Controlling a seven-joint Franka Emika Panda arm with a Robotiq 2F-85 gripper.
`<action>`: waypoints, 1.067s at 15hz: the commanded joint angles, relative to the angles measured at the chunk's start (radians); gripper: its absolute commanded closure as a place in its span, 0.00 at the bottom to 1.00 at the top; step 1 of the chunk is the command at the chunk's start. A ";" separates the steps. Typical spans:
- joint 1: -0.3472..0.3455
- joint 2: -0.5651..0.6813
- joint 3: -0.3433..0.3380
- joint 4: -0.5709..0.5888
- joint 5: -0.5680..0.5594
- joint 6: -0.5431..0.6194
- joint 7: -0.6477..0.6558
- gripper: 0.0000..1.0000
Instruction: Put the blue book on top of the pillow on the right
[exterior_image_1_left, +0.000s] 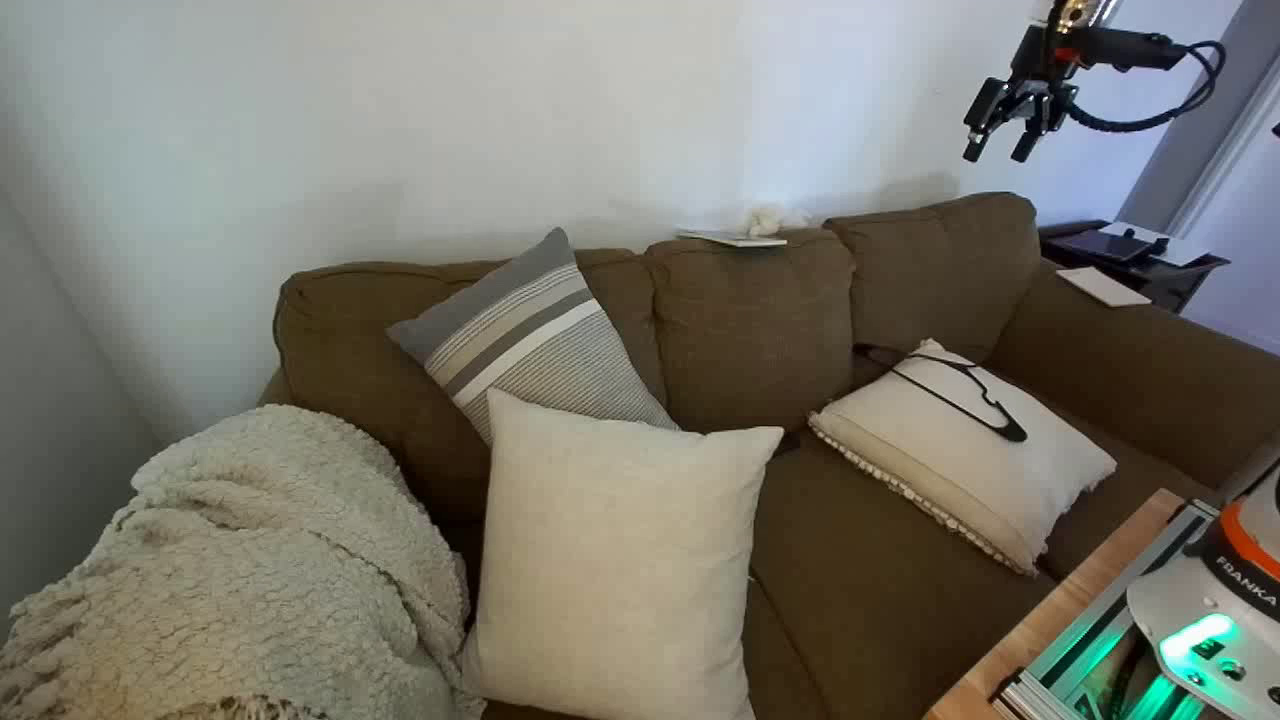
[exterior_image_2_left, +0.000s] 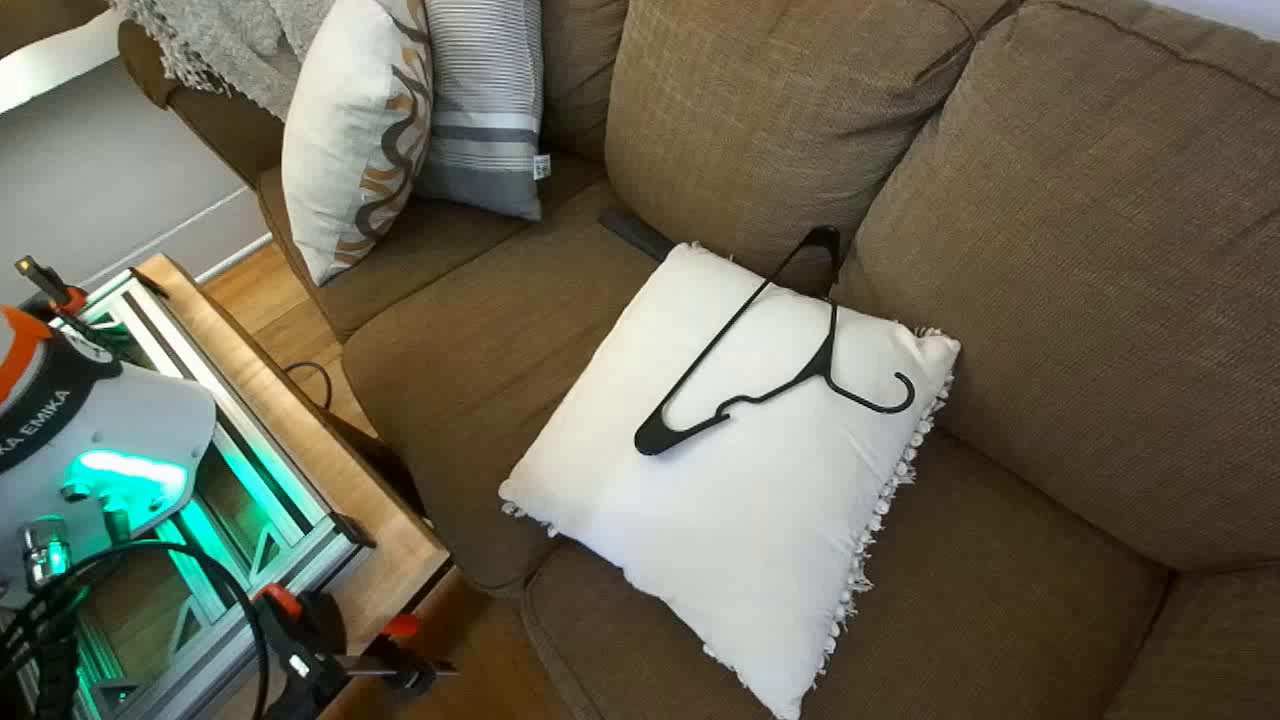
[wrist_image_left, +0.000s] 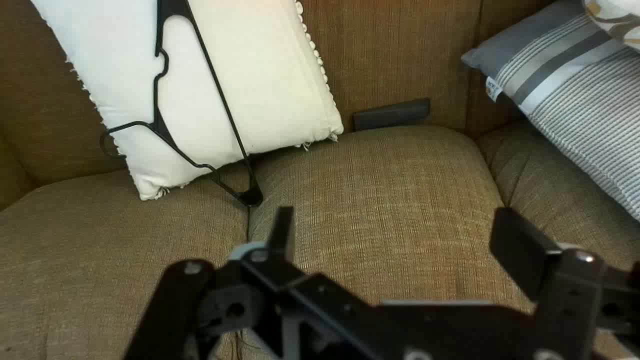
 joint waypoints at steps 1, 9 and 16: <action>-0.003 0.001 0.002 0.002 0.001 -0.002 -0.001 0.00; 0.004 0.078 -0.030 0.023 0.191 0.131 0.051 0.00; 0.006 0.381 -0.022 0.131 0.579 0.319 0.078 0.00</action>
